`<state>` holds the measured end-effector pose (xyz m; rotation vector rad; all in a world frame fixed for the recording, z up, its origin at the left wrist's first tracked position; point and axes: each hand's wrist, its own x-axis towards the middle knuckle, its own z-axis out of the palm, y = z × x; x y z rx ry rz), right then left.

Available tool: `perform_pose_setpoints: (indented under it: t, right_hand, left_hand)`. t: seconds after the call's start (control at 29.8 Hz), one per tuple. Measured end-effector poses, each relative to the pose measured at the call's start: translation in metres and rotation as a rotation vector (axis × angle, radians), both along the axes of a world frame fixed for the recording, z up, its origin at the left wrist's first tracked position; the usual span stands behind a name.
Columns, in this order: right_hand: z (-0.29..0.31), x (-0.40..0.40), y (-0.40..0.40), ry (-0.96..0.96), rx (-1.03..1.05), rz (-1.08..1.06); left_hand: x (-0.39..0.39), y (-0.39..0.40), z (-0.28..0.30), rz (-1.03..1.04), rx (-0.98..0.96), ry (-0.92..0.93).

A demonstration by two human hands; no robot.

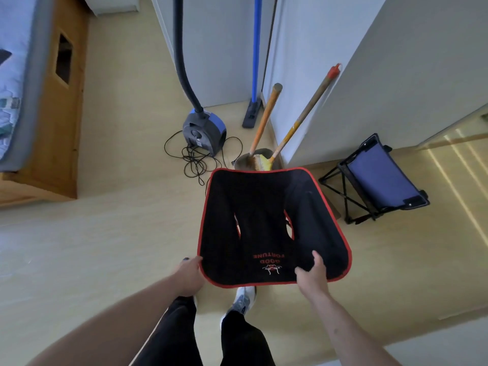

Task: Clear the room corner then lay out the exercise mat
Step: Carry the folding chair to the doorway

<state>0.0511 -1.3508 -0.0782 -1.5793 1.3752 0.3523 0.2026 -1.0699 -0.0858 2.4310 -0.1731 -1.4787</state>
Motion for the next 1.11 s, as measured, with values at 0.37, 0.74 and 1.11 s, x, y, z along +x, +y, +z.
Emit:
perform_pose_setpoints:
  t: [0.37, 0.74, 1.11]
  right_hand:
    - [0.090, 0.089, 0.149, -0.169, 0.163, 0.531]
    - [0.165, 0.227, 0.250, -0.285, -0.058, 0.855]
    - [0.225, 0.363, 0.318, -0.395, -0.158, 1.011]
  left_hand:
    - [0.053, 0.079, 0.087, 0.185, -0.163, -0.345]
    - [0.147, 0.229, 0.143, 0.264, -0.214, -0.525]
    - [0.254, 0.304, 0.216, 0.284, -0.284, -0.763]
